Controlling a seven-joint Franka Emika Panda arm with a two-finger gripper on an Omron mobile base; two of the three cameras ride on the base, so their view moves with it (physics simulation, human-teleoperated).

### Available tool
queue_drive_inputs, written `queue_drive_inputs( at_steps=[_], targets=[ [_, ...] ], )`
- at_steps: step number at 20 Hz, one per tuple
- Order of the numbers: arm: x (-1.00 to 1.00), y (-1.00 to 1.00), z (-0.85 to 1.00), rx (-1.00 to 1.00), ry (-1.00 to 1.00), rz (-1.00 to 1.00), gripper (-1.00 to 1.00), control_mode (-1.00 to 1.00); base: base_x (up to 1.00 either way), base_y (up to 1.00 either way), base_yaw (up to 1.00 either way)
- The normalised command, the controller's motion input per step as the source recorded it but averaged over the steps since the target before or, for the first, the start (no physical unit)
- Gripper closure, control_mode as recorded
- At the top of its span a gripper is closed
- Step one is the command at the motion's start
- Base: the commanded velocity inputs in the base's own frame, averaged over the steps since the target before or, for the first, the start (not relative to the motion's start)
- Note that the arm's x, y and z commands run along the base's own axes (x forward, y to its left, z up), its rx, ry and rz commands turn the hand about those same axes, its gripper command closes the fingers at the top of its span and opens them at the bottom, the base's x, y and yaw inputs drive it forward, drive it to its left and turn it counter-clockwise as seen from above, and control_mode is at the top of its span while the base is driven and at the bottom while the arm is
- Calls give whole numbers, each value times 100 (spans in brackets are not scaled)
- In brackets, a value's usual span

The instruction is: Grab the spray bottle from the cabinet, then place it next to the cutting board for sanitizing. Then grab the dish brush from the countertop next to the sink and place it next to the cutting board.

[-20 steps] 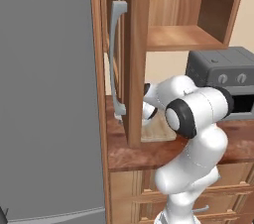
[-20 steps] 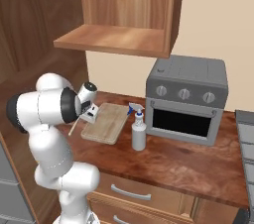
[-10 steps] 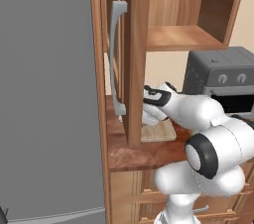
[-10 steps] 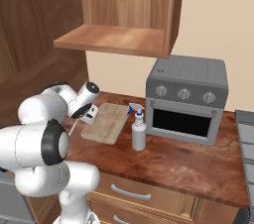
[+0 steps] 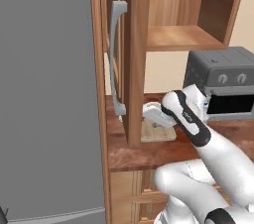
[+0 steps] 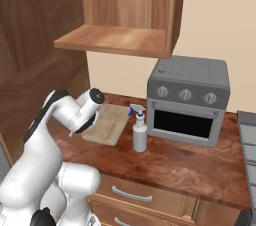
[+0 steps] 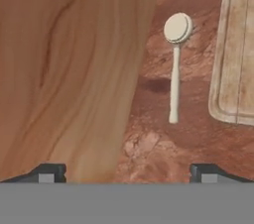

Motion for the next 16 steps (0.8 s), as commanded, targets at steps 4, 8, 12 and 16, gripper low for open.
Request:
queue_drive_inputs(
  at_steps=[4, 8, 12, 16],
  targets=[
    [-81, -9, 97, 10, -11, 0, -100, -100, 0, 0, 0],
    [-75, -11, 100, 10, -15, 0, -100, -100, 0, 0, 0],
    [-74, -16, 100, 11, -15, 0, -100, -100, 0, 0, 0],
    [-75, -16, 100, 10, -16, -1, -100, -100, 0, 0, 0]
  ],
)
